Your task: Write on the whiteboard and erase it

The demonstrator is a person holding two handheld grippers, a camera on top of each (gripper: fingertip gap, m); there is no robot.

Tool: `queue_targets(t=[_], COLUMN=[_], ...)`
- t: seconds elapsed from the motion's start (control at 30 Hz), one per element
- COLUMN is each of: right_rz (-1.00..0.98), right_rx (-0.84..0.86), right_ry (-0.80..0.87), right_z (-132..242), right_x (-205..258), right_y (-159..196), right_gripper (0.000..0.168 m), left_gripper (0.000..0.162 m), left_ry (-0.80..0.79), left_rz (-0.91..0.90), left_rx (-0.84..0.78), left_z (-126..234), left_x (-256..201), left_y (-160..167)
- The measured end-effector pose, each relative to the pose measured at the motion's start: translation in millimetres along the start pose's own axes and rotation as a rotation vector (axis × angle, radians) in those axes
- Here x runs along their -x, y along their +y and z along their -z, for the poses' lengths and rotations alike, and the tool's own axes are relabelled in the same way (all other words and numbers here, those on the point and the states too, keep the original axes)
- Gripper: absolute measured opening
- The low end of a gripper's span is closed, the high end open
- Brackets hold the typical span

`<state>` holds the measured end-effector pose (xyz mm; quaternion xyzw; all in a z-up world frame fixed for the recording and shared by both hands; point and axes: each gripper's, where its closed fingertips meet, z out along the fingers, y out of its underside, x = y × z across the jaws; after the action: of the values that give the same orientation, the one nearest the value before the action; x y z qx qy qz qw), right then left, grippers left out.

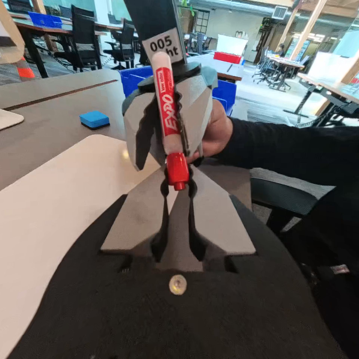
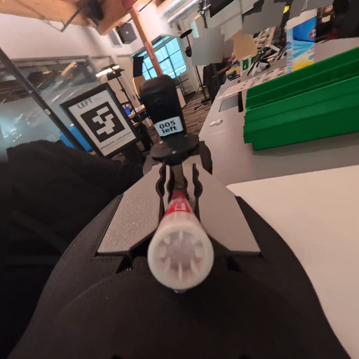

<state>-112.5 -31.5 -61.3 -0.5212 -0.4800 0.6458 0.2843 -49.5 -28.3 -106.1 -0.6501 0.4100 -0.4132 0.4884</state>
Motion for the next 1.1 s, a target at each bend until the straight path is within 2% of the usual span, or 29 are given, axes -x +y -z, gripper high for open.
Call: queue_targets(t=[0.1,0.2,0.3,0.4,0.43,0.5,0.53,0.6,0.67,0.77,0.83,0.9,0.93,0.97,1.03,1.1], right_rz=[0.073,0.093,0.133,0.108,0.072,-0.012,-0.034,-0.013,0.043,0.146,0.210,0.236,0.237,0.217,0.154,0.059], right_rx=[0.086,0.122,0.192,0.219,0.203,0.152,0.136,0.120,0.068,-0.005,-0.002,0.011,0.014,0.007,0.017,0.032], right_ry=[0.045,0.047,0.150,0.307,0.317,0.316,0.306,0.266,0.135,-0.032,-0.100,-0.164,-0.160,-0.128,-0.015,0.079], right_z=[-4.5,-5.4,-3.7,-2.0,-1.3,1.8,2.3,2.0,-1.0,-4.9,-8.0,-9.1,-8.7,-7.0,-2.8,0.2], right_x=[0.1,-0.1,-13.7,-38.0,-42.1,-47.2,-47.4,-41.5,-17.4,24.0,42.0,53.2,51.8,44.4,19.0,-5.4], right_y=[10.8,15.9,24.4,30.0,30.2,28.7,28.1,25.1,13.0,-5.8,-5.8,-1.3,-0.5,-2.4,-2.0,2.7], right_gripper=[0.025,0.025,0.025,0.025,0.025,0.025,0.025,0.025,0.025,0.025,0.025,0.025,0.025,0.025,0.024,0.025], left_gripper=[0.013,0.013,0.013,0.012,0.013,0.013,0.013,0.013,0.012,0.013,0.014,0.013,0.013,0.013,0.013,0.012], left_ry=[0.066,0.050,-0.129,-0.465,-0.534,-0.602,-0.588,-0.466,-0.162,0.332,0.577,0.726,0.690,0.590,0.262,-0.068], left_rz=[0.033,0.018,-0.085,-0.381,-0.450,-0.496,-0.472,-0.333,-0.037,0.373,0.538,0.628,0.605,0.539,0.321,0.002], left_rx=[0.053,0.103,0.196,0.323,0.354,0.366,0.364,0.311,0.195,0.011,-0.054,-0.086,-0.104,-0.123,-0.039,0.067], left_z=[0.9,-0.3,-3.4,0.3,0.8,1.0,-0.2,-5.3,-10.2,2.7,12.3,17.0,13.3,8.3,-4.2,-5.0], left_x=[-5.1,-4.4,16.0,49.5,53.6,57.2,55.2,43.0,8.7,-36.5,-55.4,-64.5,-58.8,-49.1,-19.4,8.9], left_y=[9.5,17.5,30.1,40.1,41.5,40.7,41.6,39.6,26.9,-6.3,-16.3,-18.7,-16.6,-15.1,-0.2,12.2])
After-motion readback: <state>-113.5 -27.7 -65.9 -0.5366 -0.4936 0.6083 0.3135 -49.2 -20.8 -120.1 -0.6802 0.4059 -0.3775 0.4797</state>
